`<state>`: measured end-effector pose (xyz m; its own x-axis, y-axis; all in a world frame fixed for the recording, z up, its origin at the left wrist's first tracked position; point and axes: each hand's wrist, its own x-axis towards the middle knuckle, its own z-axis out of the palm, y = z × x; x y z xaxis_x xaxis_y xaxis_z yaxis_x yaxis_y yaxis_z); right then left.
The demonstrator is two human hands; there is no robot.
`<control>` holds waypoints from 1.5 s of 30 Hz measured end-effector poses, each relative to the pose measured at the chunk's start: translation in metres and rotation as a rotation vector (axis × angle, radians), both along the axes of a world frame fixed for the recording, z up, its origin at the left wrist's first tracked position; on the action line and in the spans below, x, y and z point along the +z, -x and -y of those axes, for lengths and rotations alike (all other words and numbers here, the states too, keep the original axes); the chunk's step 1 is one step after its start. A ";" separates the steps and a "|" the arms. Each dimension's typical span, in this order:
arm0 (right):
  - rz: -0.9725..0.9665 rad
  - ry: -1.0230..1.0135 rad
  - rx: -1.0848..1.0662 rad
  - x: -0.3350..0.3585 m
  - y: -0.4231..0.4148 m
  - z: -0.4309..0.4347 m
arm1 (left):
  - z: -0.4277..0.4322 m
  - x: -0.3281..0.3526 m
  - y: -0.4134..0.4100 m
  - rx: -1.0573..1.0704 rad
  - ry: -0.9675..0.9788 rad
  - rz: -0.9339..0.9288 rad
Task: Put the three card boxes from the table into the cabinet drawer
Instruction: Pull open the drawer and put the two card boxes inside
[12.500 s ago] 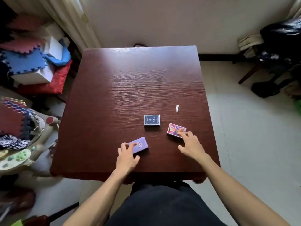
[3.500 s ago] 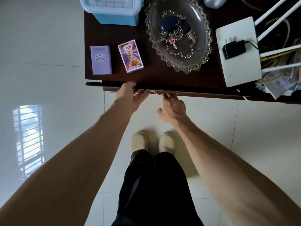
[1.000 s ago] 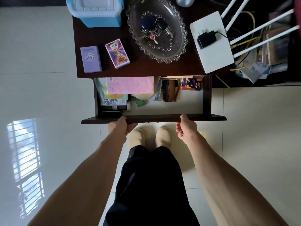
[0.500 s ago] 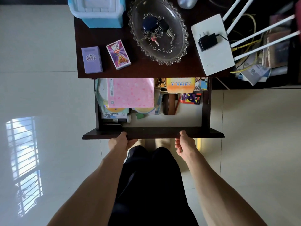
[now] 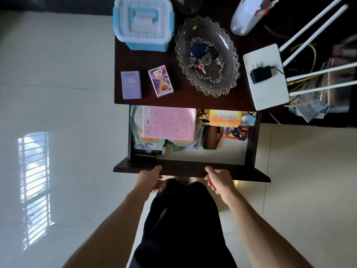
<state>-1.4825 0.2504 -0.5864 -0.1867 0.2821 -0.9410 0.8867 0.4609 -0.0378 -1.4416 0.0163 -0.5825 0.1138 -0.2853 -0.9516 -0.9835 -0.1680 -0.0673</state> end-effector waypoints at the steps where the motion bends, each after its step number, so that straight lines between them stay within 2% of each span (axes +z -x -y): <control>1: -0.061 0.040 0.063 0.004 0.010 0.010 | 0.005 0.005 0.007 -0.072 0.023 -0.018; 5: -0.317 0.151 0.423 0.021 0.062 0.059 | 0.029 0.021 0.045 -0.428 0.251 -0.216; 7: -0.439 0.172 0.593 0.029 0.090 0.087 | 0.040 0.029 0.072 -0.531 0.355 -0.322; 12: -0.732 0.115 0.912 0.036 0.153 0.149 | 0.074 0.031 0.139 -0.470 0.452 -0.472; 14: -0.814 0.048 1.066 0.034 0.175 0.166 | 0.087 0.027 0.162 -0.513 0.491 -0.506; 19: -0.839 -0.059 1.441 0.026 0.222 0.189 | 0.109 0.013 0.199 -0.999 0.574 -0.577; 22: -0.811 -0.081 1.569 0.023 0.236 0.194 | 0.117 0.004 0.209 -1.261 0.579 -0.583; 29: -0.769 -0.070 1.599 0.013 0.243 0.201 | 0.125 -0.008 0.214 -1.304 0.536 -0.582; 33: -0.800 -0.070 1.597 0.009 0.242 0.200 | 0.125 -0.010 0.212 -1.327 0.575 -0.620; 37: -0.813 -0.072 1.582 0.014 0.242 0.197 | 0.126 -0.006 0.205 -1.269 0.577 -0.638; 41: -0.789 -0.041 1.431 0.026 0.222 0.183 | 0.116 0.008 0.184 -1.119 0.542 -0.668; 45: -0.738 -0.001 1.150 0.039 0.181 0.155 | 0.092 0.018 0.144 -1.001 0.482 -0.667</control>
